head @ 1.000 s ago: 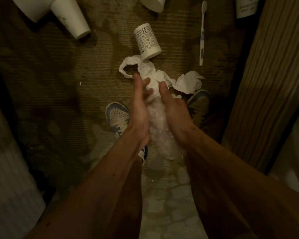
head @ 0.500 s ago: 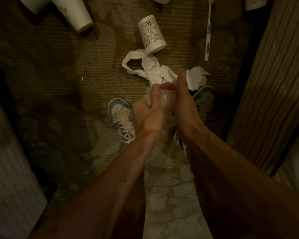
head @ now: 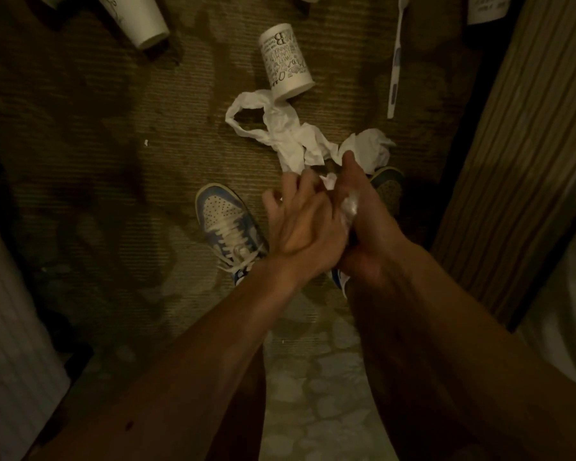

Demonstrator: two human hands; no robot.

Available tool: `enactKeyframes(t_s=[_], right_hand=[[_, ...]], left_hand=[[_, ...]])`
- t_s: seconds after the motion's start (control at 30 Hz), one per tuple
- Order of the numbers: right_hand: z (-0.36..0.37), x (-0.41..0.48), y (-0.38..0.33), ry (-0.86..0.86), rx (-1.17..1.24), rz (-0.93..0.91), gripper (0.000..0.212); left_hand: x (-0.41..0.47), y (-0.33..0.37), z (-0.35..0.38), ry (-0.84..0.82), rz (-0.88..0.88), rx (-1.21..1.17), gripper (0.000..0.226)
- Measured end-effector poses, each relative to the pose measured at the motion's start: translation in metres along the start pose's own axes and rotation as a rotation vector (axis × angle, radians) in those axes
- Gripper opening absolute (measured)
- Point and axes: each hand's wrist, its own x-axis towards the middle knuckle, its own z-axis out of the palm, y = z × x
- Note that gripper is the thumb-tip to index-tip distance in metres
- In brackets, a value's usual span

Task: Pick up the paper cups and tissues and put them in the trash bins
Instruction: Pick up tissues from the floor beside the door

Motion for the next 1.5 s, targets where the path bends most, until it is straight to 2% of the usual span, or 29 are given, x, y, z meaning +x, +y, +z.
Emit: enactKeyframes(t_s=[0.07, 0.1, 0.17, 0.23, 0.27, 0.37, 0.43, 0.5, 0.57, 0.63, 0.7, 0.77, 0.83, 0.9, 1.0, 1.07, 1.17, 1.27, 1.33, 1.4, 1.5], right_hand=[[-0.013, 0.002, -0.002, 0.070, -0.046, 0.000, 0.060], [-0.020, 0.004, -0.003, 0.136, -0.084, -0.012, 0.056], [-0.035, 0.008, -0.004, 0.314, -0.229, -0.058, 0.045], [-0.049, 0.013, -0.011, 0.452, -0.307, -0.094, 0.044], [-0.056, 0.018, -0.018, 0.498, -0.302, -0.089, 0.044], [-0.082, 0.046, -0.041, 0.695, -0.177, -0.127, 0.040], [-0.097, 0.059, -0.048, 0.828, -0.359, -0.149, 0.043], [-0.109, 0.072, -0.057, 0.796, -0.382, -0.179, 0.045], [-0.119, 0.074, -0.057, 0.729, -0.556, -0.168, 0.054], [-0.125, 0.076, -0.057, 0.712, -0.566, -0.174, 0.059], [-0.128, 0.075, -0.057, 0.643, -0.513, -0.203, 0.056], [-0.129, 0.074, -0.057, 0.585, -0.426, -0.240, 0.053], [-0.129, 0.072, -0.057, 0.519, -0.289, -0.235, 0.054], [-0.124, 0.071, -0.055, 0.428, -0.170, -0.219, 0.056], [-0.110, 0.071, -0.055, 0.175, -0.070, -0.141, 0.070], [-0.101, 0.072, -0.051, 0.058, -0.109, -0.092, 0.075], [-0.096, 0.074, -0.043, 0.050, -0.256, -0.109, 0.064], [-0.098, 0.079, -0.043, 0.126, -0.395, -0.149, 0.056], [-0.101, 0.082, -0.047, 0.186, -0.441, -0.179, 0.054], [-0.101, 0.086, -0.052, 0.256, -0.535, -0.223, 0.051], [-0.100, 0.092, -0.058, 0.363, -0.530, -0.277, 0.035]], left_hand=[[0.001, 0.001, 0.009, -0.058, 0.028, 0.173, 0.070], [0.001, 0.001, 0.015, -0.084, 0.017, 0.167, 0.060], [0.007, 0.001, 0.023, -0.107, -0.024, -0.028, 0.047], [0.016, -0.001, 0.029, -0.131, -0.084, -0.342, 0.042], [0.020, -0.003, 0.032, -0.147, -0.092, -0.413, 0.040], [0.045, -0.011, 0.048, -0.188, -0.038, -0.356, 0.039], [0.068, -0.012, 0.063, -0.227, -0.041, -0.376, 0.047], [0.091, -0.009, 0.079, -0.291, -0.111, -0.425, 0.057], [0.111, -0.003, 0.095, -0.351, -0.220, -0.497, 0.065], [0.125, 0.004, 0.104, -0.373, -0.355, -0.620, 0.063], [0.132, 0.006, 0.106, -0.311, -0.402, -0.697, 0.050], [0.130, 0.004, 0.100, -0.165, -0.381, -0.752, 0.023], [0.123, 0.003, 0.091, -0.061, -0.427, -0.858, 0.027], [0.113, 0.002, 0.082, -0.037, -0.460, -0.942, 0.039], [0.094, 0.003, 0.073, -0.151, -0.402, -0.980, 0.050], [0.081, 0.001, 0.072, -0.260, -0.361, -0.952, 0.058], [0.072, -0.007, 0.073, -0.342, -0.386, -0.990, 0.063], [0.070, -0.008, 0.073, -0.354, -0.397, -1.010, 0.065], [0.069, -0.010, 0.071, -0.277, -0.330, -0.943, 0.067], [0.072, -0.019, 0.065, -0.095, -0.286, -0.863, 0.061], [0.089, -0.046, 0.041, 0.394, -0.380, -0.576, 0.034]])
